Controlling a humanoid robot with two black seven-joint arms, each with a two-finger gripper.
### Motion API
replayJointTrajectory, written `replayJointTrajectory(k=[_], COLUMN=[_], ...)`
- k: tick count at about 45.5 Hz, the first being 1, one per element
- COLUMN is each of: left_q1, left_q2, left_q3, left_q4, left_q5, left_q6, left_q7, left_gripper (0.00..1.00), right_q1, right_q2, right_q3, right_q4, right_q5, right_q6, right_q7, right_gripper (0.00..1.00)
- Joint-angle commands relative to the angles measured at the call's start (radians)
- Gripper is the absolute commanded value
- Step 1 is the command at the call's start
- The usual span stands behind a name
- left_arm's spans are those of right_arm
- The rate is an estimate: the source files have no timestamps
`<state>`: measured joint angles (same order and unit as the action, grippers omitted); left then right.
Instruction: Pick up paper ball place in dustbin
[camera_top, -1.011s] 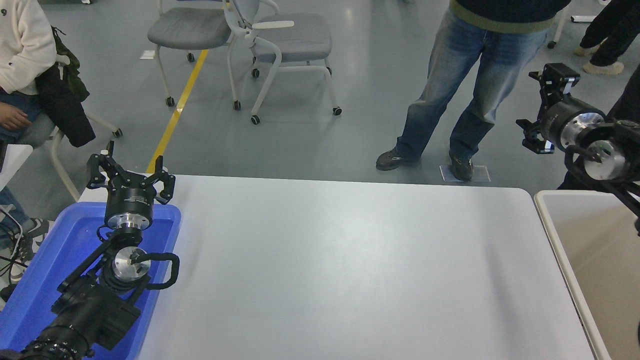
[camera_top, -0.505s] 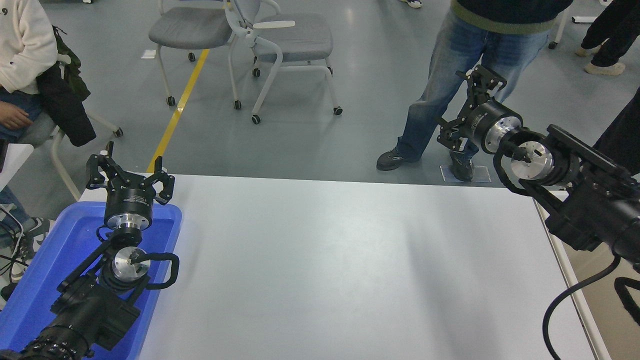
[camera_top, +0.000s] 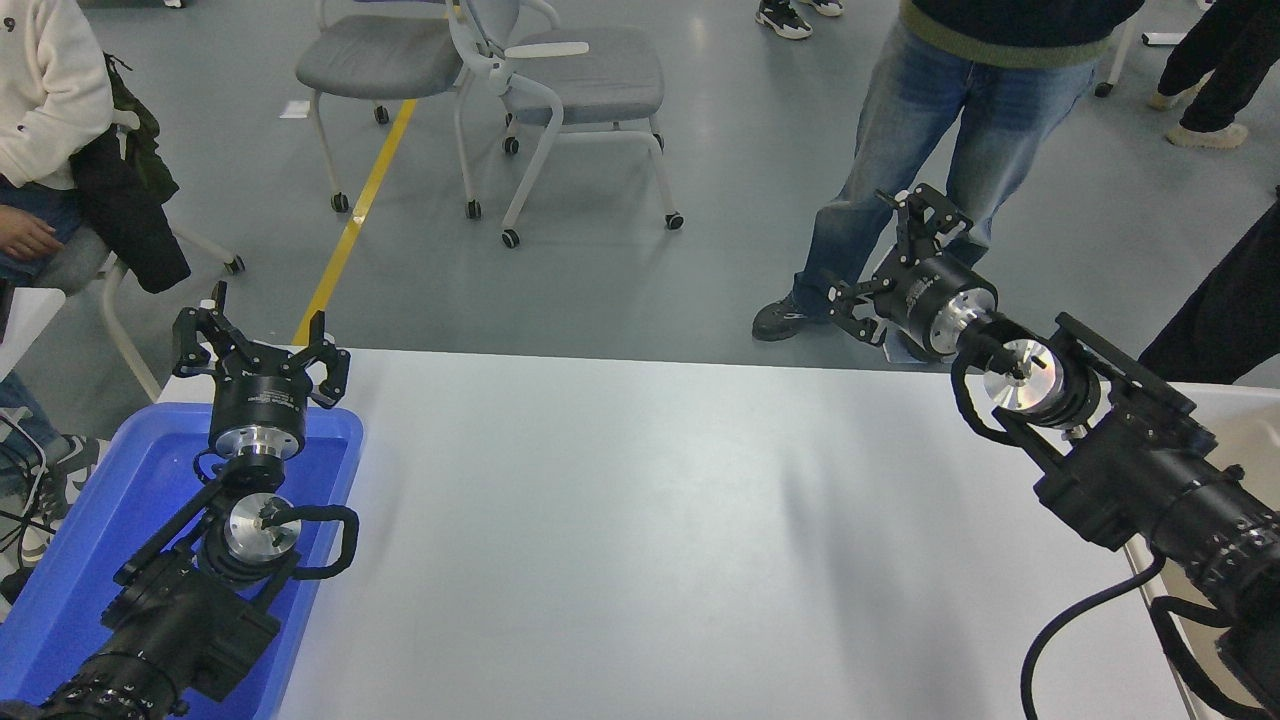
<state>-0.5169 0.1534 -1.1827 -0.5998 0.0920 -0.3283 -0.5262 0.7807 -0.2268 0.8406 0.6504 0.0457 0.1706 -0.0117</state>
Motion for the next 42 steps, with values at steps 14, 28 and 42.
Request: replayJointTrajectory(k=[14, 28, 42], left_q1=[0.000, 0.000, 0.000], left_q2=[0.000, 0.000, 0.000], left_q3=[0.000, 0.000, 0.000], left_q4=[0.000, 0.005, 0.006], left_q5=[0.000, 0.000, 0.000], left_q6=[0.000, 0.000, 0.000], left_q7=[0.000, 0.000, 0.000], left_gripper=[0.99, 0.99, 0.99], right_q1=[-0.083, -0.084, -0.084], right_q2=[0.010, 0.010, 0.012], right_q3=[0.012, 0.041, 0.043], right_q4=[-0.044, -0.044, -0.046], right_q5=[0.051, 0.052, 0.057], right_q6=[0.069, 0.086, 0.102], right_q7=[0.007, 0.007, 0.007], right_gripper=[1.00, 1.00, 1.00])
